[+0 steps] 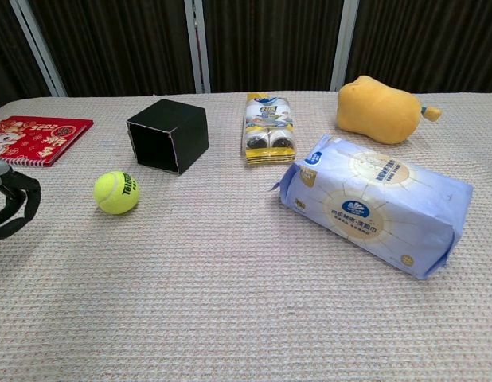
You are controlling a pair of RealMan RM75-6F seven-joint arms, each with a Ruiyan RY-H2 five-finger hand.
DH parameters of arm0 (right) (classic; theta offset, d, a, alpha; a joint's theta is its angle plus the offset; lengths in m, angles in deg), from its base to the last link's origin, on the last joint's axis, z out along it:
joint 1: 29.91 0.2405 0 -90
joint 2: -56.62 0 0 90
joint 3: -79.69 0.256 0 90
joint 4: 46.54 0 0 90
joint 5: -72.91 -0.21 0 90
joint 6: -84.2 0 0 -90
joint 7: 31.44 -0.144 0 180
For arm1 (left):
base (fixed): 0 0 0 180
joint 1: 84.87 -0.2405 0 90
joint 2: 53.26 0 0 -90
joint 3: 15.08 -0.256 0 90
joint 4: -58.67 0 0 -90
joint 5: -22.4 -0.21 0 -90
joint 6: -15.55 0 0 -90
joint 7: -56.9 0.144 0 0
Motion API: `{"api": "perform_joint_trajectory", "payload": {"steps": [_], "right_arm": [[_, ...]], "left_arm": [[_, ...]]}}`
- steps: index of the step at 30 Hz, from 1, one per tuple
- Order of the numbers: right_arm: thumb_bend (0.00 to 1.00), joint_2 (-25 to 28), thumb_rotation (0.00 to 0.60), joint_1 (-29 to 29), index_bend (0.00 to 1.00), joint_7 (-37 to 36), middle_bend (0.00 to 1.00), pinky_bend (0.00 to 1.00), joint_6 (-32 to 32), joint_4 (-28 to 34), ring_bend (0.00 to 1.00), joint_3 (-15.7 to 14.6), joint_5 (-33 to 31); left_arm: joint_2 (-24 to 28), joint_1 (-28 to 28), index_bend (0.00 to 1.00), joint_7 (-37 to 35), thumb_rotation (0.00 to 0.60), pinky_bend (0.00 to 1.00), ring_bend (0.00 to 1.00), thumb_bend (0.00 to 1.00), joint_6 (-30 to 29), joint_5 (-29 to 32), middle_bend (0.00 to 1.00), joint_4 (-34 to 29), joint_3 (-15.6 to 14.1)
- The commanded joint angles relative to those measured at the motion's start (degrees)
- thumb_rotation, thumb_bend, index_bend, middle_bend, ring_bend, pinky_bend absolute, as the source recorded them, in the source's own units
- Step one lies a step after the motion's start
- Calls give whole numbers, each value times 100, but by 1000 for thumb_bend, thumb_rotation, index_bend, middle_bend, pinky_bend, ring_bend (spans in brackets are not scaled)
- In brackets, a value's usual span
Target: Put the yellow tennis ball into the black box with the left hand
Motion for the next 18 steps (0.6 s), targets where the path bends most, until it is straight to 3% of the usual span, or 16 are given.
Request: {"api": "perform_joint_trajectory", "payload": {"steps": [1, 18], "right_arm": [[290, 7, 600, -4, 0, -20, 0, 0, 6, -6, 0, 3, 2], [289, 71, 600, -40, 0, -180, 0, 0, 93, -20, 0, 16, 57]], "left_arm": [[-76, 104, 584, -57, 600, 665, 468, 460, 129, 42, 744, 68, -11], [-385, 624, 531, -131, 600, 723, 549, 458, 720, 279, 701, 245, 69]]}}
